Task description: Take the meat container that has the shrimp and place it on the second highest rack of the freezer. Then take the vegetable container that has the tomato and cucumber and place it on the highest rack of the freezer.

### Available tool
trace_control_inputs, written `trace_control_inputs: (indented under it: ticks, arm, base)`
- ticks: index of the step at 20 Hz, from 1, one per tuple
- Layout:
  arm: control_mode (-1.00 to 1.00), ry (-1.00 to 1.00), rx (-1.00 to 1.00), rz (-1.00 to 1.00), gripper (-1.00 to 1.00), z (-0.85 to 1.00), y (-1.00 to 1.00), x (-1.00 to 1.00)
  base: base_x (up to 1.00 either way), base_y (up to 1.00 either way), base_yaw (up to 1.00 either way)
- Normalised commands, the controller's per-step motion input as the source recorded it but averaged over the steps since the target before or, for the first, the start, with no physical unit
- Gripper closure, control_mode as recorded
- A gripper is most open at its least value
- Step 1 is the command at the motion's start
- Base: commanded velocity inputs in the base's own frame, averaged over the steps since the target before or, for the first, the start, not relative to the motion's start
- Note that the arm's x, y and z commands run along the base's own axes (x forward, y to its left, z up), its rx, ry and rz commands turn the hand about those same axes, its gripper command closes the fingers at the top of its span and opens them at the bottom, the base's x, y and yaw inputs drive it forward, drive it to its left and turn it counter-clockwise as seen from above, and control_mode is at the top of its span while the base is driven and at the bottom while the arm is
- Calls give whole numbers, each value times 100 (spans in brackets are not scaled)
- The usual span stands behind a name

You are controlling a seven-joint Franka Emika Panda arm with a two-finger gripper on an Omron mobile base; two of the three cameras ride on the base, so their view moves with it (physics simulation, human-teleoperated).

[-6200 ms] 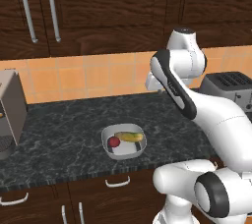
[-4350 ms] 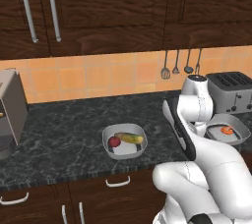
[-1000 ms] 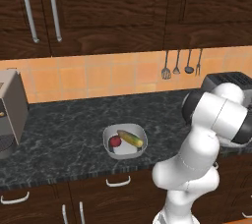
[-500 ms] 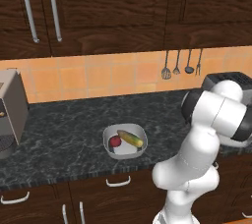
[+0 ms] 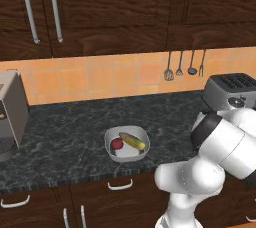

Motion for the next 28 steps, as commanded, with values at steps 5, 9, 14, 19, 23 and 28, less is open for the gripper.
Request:
trace_control_inputs:
  ticks: [5, 9, 14, 19, 23, 28]
  arm:
    - [-100, 2, -24, 41, 100, 66, 0, -57]
    - [-100, 0, -19, 57, 100, 55, 0, -68]
    - [-100, 0, 1, 55, 100, 88, 1, -42]
    - [-100, 8, 0, 12, 100, 95, 68, -19]
    - [-100, 4, 0, 0, 100, 76, 86, -29]
    - [-100, 0, 8, 2, 100, 70, 44, -36]
  base:
    - [0, 0, 0]
    - [0, 0, 0]
    - [0, 0, 0]
    - [0, 0, 0]
    - [0, 0, 0]
    - [0, 0, 0]
